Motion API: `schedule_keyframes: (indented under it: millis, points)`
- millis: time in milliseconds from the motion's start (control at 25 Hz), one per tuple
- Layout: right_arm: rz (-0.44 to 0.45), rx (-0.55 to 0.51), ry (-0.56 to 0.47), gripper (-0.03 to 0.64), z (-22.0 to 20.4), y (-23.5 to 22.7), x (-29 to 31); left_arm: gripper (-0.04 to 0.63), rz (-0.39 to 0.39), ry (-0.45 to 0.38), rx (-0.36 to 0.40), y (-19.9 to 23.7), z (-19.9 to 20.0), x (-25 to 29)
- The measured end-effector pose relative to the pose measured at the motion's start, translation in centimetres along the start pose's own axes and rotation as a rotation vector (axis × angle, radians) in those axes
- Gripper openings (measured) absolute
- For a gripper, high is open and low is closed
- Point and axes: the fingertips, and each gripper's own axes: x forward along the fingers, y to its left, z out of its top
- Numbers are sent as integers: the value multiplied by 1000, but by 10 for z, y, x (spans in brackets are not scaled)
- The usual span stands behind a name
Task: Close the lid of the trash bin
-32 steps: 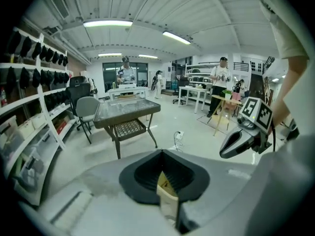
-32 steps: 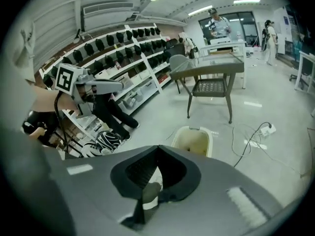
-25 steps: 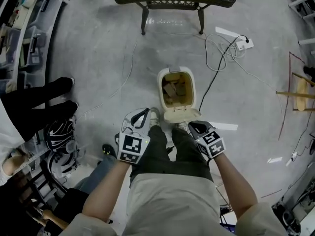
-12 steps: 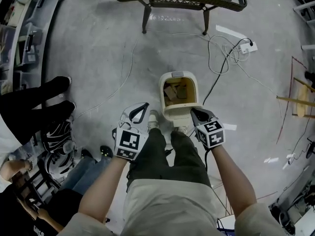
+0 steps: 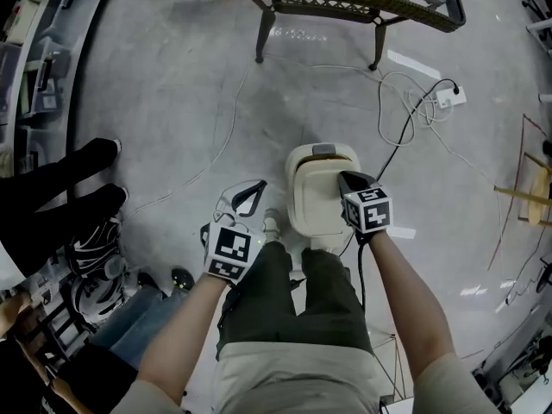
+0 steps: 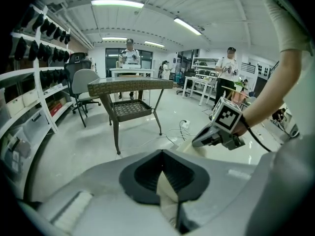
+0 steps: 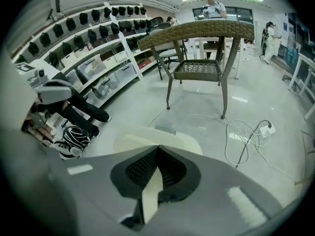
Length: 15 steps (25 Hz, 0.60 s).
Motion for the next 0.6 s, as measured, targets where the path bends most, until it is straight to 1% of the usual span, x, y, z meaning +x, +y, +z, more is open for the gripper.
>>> schedule_keyframes:
  millis: [200, 280, 360, 520, 600]
  points:
    - [-38, 38, 32, 3, -7, -18, 43, 3, -13, 24, -35, 4, -28, 25]
    - [-34, 58, 43, 3, -11, -21, 52, 3, -17, 32, -47, 5, -36, 31]
    - [-16, 54, 57, 3, -10, -20, 55, 3, -19, 38, -54, 7, -40, 33]
    - [-6, 6, 93, 3, -8, -14, 47, 3, -17, 40, -51, 11, -34, 28]
    - [-4, -11, 83, 3, -5, -6, 32, 3, -19, 32, -42, 8, -23, 21]
